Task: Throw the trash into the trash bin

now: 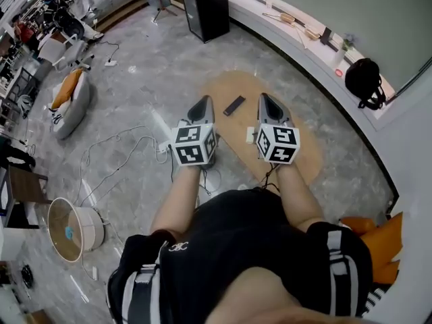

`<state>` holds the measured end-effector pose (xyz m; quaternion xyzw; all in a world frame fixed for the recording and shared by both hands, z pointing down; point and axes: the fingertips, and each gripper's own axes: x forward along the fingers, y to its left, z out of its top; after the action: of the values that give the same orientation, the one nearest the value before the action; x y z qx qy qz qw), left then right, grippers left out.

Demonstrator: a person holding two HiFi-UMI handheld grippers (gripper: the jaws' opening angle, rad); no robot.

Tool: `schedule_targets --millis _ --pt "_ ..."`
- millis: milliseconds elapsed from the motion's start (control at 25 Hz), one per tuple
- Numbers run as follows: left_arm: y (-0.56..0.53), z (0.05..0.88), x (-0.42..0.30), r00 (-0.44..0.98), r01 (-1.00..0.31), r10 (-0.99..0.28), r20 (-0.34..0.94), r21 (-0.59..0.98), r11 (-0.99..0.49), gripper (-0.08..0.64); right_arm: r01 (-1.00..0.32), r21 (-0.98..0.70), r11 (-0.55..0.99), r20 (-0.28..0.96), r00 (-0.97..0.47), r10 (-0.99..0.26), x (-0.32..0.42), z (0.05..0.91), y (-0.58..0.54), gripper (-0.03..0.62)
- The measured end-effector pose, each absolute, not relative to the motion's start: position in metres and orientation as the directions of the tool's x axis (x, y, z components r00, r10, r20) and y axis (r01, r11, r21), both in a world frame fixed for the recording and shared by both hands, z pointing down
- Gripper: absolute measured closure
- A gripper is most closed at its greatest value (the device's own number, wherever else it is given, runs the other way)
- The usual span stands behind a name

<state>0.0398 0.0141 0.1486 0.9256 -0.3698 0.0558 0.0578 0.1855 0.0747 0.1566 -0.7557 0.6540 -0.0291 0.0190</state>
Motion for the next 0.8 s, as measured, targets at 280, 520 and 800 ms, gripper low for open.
schedule_targets --millis 280,520,800 --pt "-0.045 0.166 0.095 0.718 -0.691 -0.669 0.191 0.081 -0.718 0.548 -0.988 -0.073 -0.134 0.062 0.130 -0.990 0.232 0.177 0.016 0.581" --pt "-0.075 0.189 0.110 0.758 -0.638 -0.606 0.240 0.079 -0.766 0.548 -0.979 -0.096 -0.179 0.103 0.169 -0.980 0.240 0.197 -0.016 0.581" --pt "-0.101 0.223 0.121 0.782 -0.598 -0.542 0.309 0.123 -0.792 0.548 -0.967 -0.098 -0.235 0.167 0.217 -0.962 0.249 0.231 -0.039 0.581"
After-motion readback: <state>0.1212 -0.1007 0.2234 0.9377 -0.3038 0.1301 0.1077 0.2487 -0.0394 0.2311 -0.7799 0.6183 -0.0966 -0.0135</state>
